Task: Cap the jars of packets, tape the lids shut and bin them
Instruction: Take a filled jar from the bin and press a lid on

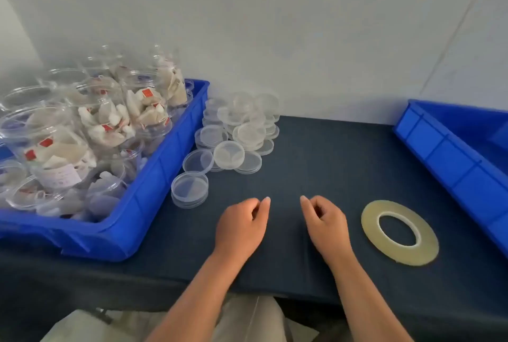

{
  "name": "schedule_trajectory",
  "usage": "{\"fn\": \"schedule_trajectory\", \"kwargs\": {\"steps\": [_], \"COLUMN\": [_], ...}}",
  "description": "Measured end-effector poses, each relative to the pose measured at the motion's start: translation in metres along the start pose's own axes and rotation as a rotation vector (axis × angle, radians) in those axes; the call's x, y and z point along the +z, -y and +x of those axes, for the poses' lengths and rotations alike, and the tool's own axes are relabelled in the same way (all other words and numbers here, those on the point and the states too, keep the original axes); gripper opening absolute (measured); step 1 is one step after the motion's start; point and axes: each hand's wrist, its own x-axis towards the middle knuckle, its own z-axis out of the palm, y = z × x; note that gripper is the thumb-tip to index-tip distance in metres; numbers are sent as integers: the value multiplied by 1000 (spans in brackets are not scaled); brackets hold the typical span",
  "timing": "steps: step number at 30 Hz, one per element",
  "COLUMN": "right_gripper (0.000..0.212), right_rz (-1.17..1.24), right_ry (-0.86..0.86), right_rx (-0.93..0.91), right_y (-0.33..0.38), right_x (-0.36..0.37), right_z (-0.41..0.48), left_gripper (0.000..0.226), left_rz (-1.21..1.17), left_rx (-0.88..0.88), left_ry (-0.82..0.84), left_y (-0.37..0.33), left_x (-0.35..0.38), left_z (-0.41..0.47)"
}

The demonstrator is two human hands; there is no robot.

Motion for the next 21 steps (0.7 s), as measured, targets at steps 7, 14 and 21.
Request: {"fn": "schedule_trajectory", "kwargs": {"steps": [7, 14, 21], "right_gripper": [49, 49, 47], "right_rz": [-48, -40, -65], "right_ry": [113, 109, 124], "right_rx": [-35, -4, -5], "right_y": [0, -2, 2], "right_x": [-2, -3, -3], "right_z": [-6, -5, -4], "left_gripper": [23, 25, 54], "left_rz": [67, 423, 754], "left_rx": [184, 218, 42], "left_ry": [-126, -338, -334], "left_y": [-15, -13, 2], "left_x": [-84, -227, -262], "left_z": [25, 70, 135]}}
